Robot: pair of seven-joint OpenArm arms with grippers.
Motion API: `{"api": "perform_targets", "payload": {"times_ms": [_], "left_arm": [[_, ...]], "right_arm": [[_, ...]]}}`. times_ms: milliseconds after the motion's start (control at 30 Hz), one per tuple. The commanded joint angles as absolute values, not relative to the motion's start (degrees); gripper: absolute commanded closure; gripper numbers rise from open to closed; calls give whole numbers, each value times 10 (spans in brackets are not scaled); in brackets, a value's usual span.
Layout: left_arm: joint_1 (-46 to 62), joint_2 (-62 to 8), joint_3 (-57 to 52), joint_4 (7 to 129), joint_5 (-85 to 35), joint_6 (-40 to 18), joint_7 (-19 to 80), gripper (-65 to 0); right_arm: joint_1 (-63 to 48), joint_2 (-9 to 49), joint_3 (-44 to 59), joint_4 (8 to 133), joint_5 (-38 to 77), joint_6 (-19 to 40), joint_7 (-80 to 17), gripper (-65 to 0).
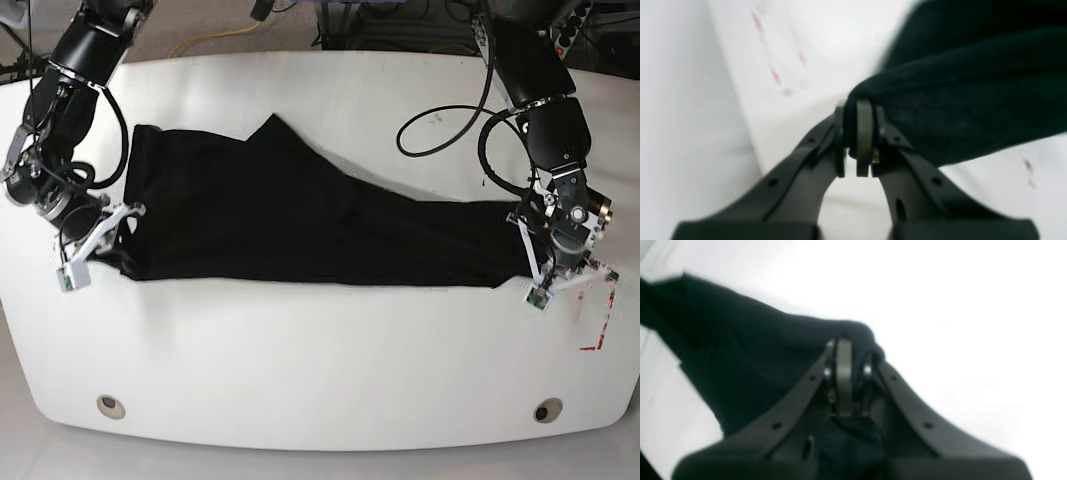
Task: Fold the T-shirt properly
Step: 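Lift the shirt with both grippers, swing it, and lay it flat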
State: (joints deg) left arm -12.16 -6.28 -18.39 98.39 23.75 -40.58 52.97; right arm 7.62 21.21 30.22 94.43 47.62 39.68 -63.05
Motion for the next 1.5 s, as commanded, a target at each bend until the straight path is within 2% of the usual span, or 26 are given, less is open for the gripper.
{"api": "perform_targets", "payload": {"times_ms": [0, 333, 533, 733, 967, 1200, 1467], "left_arm": [[-167, -59, -175, 992, 284, -400, 526, -19], [-263, -44, -175, 997, 318, -400, 541, -21], [-339, -50, -175, 997, 317, -400, 592, -21], [-383, -72, -175, 1012, 317, -400, 597, -21], [-384, -73, -175, 1032, 315, -400, 597, -21], [-304, -70, -175, 1033, 313, -400, 590, -21], [-171, -53, -175, 1033, 312, -400, 530, -21]], "right_arm": [[132, 239, 304, 912, 493, 400, -609, 0], [343, 310, 238, 771, 493, 399, -609, 0], [444, 345, 203, 715, 493, 399, -609, 0], [512, 364, 181, 705, 495, 399, -610, 0], [501, 376, 182, 705, 497, 400, -620, 0], [393, 369, 211, 707, 498, 400, -621, 0], [256, 335, 255, 708, 498, 400, -622, 0]]}}
